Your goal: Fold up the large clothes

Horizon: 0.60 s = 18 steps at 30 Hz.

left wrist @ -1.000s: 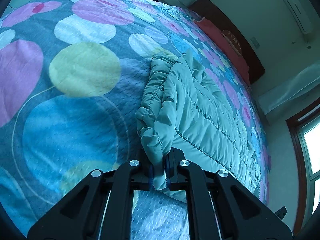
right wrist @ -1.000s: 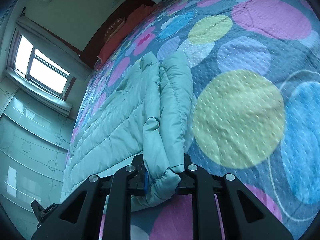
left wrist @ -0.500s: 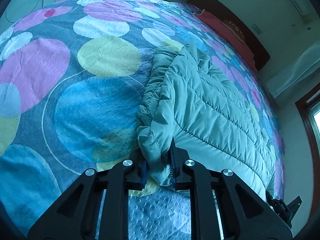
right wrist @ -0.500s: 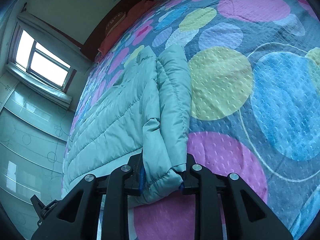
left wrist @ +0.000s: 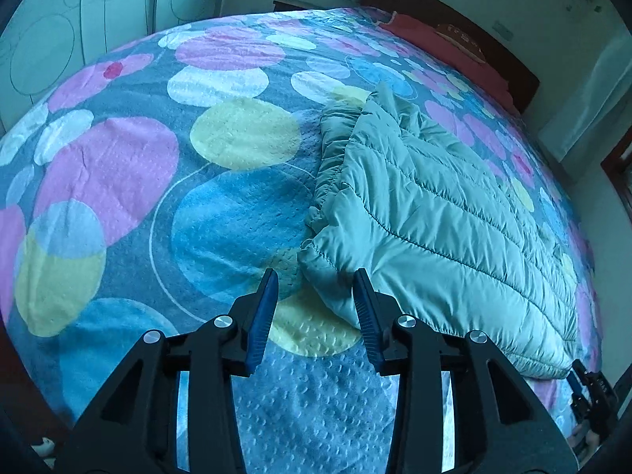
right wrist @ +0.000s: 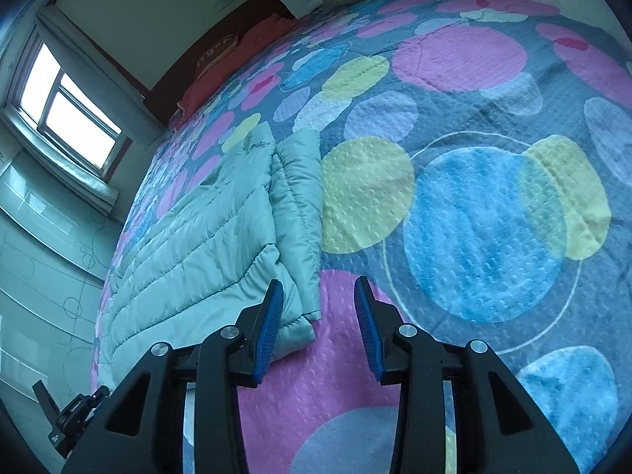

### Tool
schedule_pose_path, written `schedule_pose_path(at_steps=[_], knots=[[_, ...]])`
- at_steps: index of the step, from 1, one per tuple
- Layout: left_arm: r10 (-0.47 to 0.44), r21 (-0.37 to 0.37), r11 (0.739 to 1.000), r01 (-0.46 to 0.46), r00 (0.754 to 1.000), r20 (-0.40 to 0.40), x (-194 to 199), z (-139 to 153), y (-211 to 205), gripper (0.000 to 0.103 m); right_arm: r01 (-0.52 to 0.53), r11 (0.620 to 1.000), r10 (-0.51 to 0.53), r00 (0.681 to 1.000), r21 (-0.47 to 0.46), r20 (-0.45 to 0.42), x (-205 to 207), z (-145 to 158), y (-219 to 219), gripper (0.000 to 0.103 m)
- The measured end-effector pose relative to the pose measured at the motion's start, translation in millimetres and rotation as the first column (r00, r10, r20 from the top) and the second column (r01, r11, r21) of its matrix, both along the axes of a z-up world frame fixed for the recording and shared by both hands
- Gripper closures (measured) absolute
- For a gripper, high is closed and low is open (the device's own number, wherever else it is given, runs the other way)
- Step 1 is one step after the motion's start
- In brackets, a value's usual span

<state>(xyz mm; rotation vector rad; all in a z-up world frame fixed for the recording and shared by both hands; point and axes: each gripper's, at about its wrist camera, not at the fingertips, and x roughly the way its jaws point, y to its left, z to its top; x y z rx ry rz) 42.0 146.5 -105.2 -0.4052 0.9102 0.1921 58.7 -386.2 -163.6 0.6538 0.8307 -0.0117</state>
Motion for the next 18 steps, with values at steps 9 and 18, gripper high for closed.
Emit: schedule_pose_path(at_steps=[9,18], knots=[[-0.089,0.156,0.984,0.081,0.995,0.045,-14.8,25.1,-22.2,0.064,-0.014,0.976,0.013,1.000,-0.218,-0.006,-16.1,21.6,18.2,0.065],[-0.084,0.156,0.985,0.078,0.996,0.029,-12.1,19.4,-21.9,0.064,-0.151,0.949,0.161,0.987,-0.276,0.015,-1.2,40.2,74.7,0.065]])
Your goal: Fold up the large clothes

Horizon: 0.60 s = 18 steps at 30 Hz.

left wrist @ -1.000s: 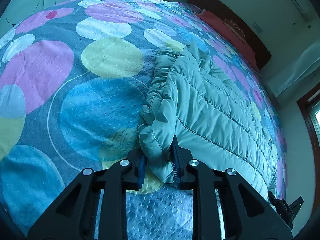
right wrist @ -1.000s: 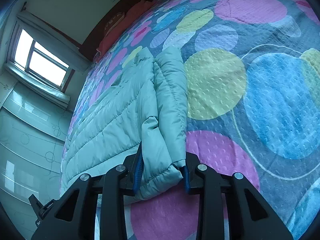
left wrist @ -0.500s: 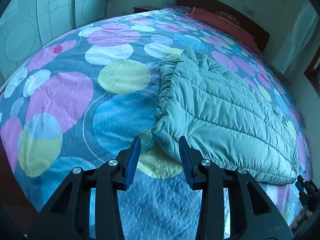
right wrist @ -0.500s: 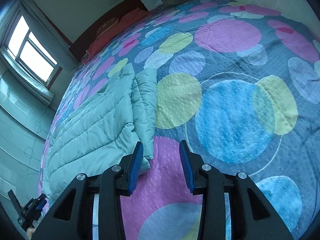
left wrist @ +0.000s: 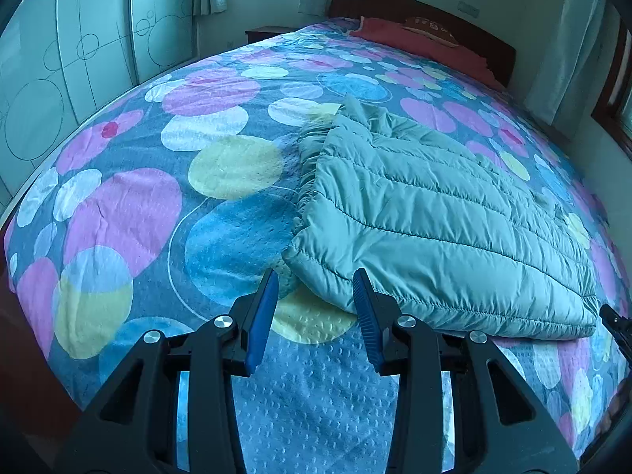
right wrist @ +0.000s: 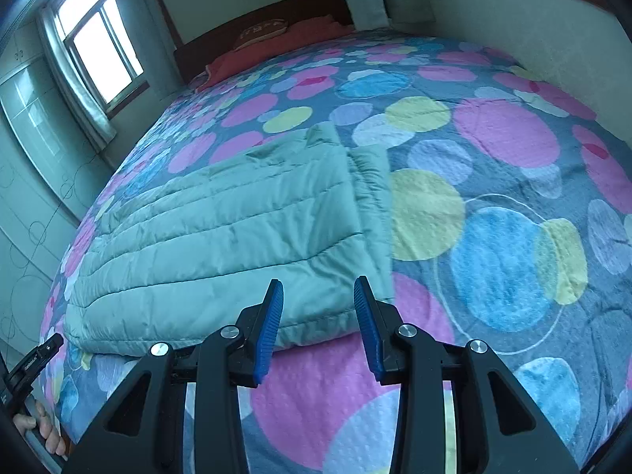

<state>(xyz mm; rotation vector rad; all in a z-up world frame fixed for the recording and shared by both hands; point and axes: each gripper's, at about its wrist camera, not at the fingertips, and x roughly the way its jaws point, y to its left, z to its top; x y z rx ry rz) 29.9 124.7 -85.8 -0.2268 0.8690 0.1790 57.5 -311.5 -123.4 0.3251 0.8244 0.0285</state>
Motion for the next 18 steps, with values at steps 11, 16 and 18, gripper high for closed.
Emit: schedule_pose_path(at_steps=[11,16,18], knots=[[0.043,-0.046,0.998,-0.044,0.999,-0.025,12.3,-7.2,15.7,0.064,-0.191,0.980,0.191,0.982,-0.052,0.000,52.9,7.9,90.8,0.065],[0.049,-0.032,0.998,-0.050,0.998,-0.029,21.4,-7.1,19.6,0.064,-0.223,0.972,0.224,0.975,-0.078,0.000,71.3,12.0,117.1,0.065],[0.049,-0.027,0.998,-0.050,0.998,-0.032,26.3,-7.7,21.1,0.064,-0.231,0.969,0.231,0.973,-0.088,-0.004,76.7,11.7,125.1,0.065]])
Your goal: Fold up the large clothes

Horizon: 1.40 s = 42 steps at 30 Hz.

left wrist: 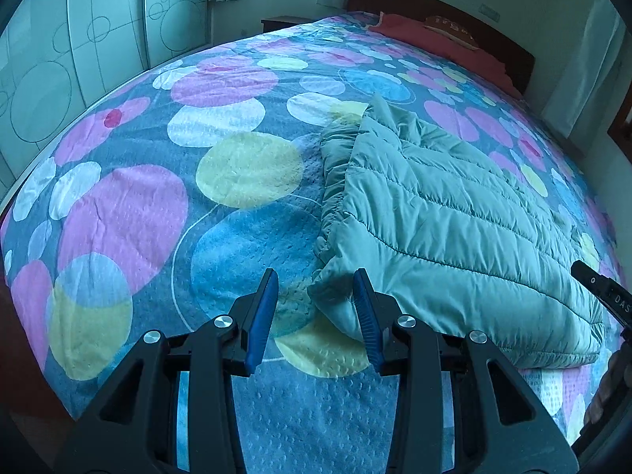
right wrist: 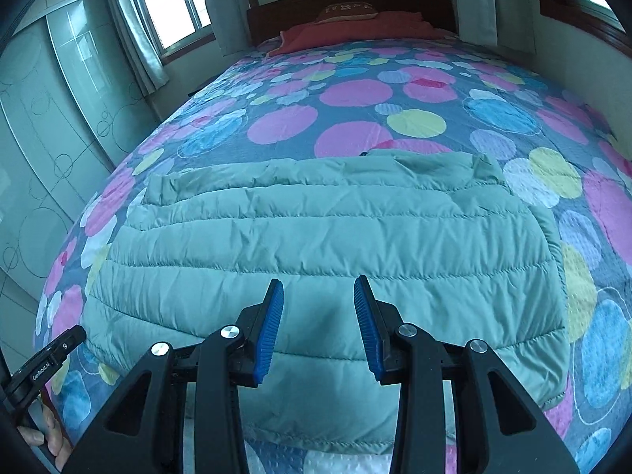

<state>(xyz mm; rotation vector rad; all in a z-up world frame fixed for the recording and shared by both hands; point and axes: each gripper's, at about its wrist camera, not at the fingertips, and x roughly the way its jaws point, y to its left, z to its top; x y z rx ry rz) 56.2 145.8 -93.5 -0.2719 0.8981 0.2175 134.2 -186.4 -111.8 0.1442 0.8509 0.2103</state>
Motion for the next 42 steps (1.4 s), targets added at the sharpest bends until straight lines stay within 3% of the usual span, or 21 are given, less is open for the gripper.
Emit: schedule_pose_path(at_steps=[17,28,35,39,42], knots=[[0.032,0.003,0.999,-0.032,0.999,-0.028,10.3,-14.4,2.1,0.064,-0.016,0.997,0.015,1.000,-0.070,-0.016,31.3,-10.3,32.9,0.065],[0.046,0.007,0.999,-0.045,0.998,-0.031,10.5,-17.0,0.4,0.058,-0.044,0.990,0.033,0.996,-0.133,-0.086,44.8,-43.8,45.3,0.065],[0.056,-0.090,0.994,-0.060,0.998,-0.039,-1.9,-13.8,5.1,0.051,-0.042,0.988,0.030,0.996,-0.150,-0.078,43.0,-47.1,47.6,0.065],[0.081,-0.197,0.977,-0.085,0.996,-0.029,-10.6,-14.0,12.4,0.048,-0.042,0.989,0.030,0.996,-0.144,-0.080,42.7,-47.6,47.7,0.065],[0.089,-0.227,0.969,-0.094,0.996,-0.031,-8.3,-18.0,14.1,0.046,-0.041,0.989,0.029,0.996,-0.143,-0.080,42.7,-47.8,47.7,0.065]])
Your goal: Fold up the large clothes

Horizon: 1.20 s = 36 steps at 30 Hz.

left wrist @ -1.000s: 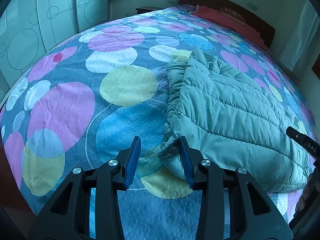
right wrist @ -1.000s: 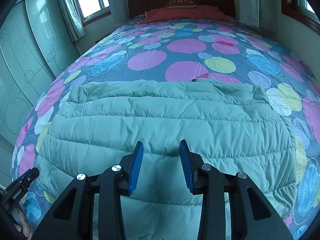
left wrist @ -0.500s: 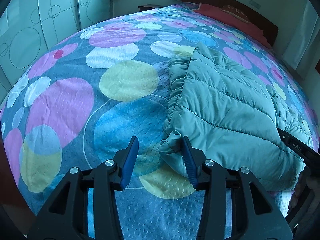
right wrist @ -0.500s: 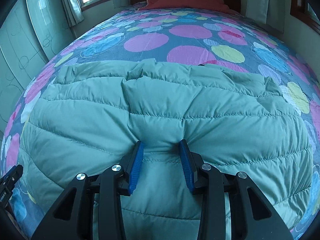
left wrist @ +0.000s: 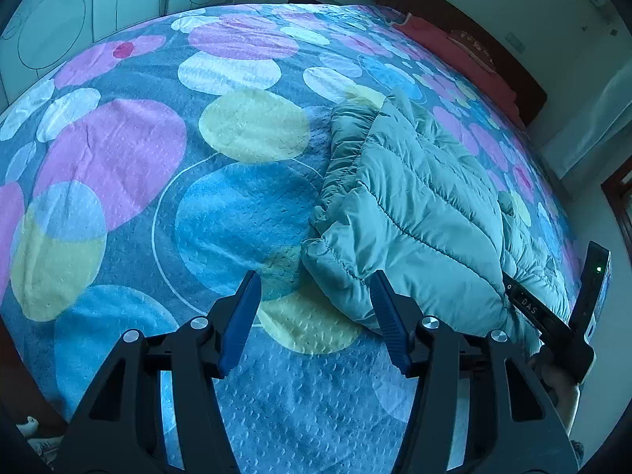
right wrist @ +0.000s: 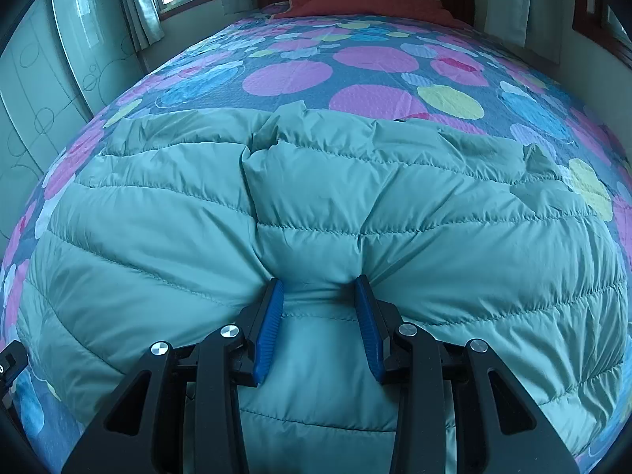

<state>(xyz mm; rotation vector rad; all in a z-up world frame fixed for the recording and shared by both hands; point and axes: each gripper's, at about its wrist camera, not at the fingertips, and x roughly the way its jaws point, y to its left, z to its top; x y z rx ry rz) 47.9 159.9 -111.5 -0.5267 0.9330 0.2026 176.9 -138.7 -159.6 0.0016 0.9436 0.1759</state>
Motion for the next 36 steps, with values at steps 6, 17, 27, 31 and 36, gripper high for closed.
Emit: schedule_pose_path(at_steps=[6,17,27,31,36], knots=[[-0.011,-0.066,0.998,0.013,1.000,0.026,20.0,-11.5,-2.5,0.046,0.001,1.000,-0.001,1.000,-0.002,0.001,0.9,-0.6,-0.7,0.065],[0.007,-0.111,0.994,-0.004,0.999,0.032,43.8,-31.3,-9.1,0.046,-0.002,1.000,0.002,1.000,-0.028,0.020,1.1,-0.4,-0.3,0.065],[0.015,-0.087,0.996,-0.012,0.999,0.045,51.9,-33.7,-12.6,0.058,-0.003,0.998,0.005,0.999,-0.058,0.044,-1.0,-2.0,4.1,0.065],[0.014,-0.094,0.996,-0.010,0.999,0.044,54.9,-35.3,-12.5,0.058,-0.002,0.997,0.006,0.998,-0.078,0.056,-1.9,-2.3,6.9,0.065],[0.012,-0.084,0.996,-0.007,0.999,0.048,56.1,-35.5,-12.9,0.060,0.000,0.996,0.006,0.998,-0.086,0.062,-2.7,-2.5,8.8,0.065]])
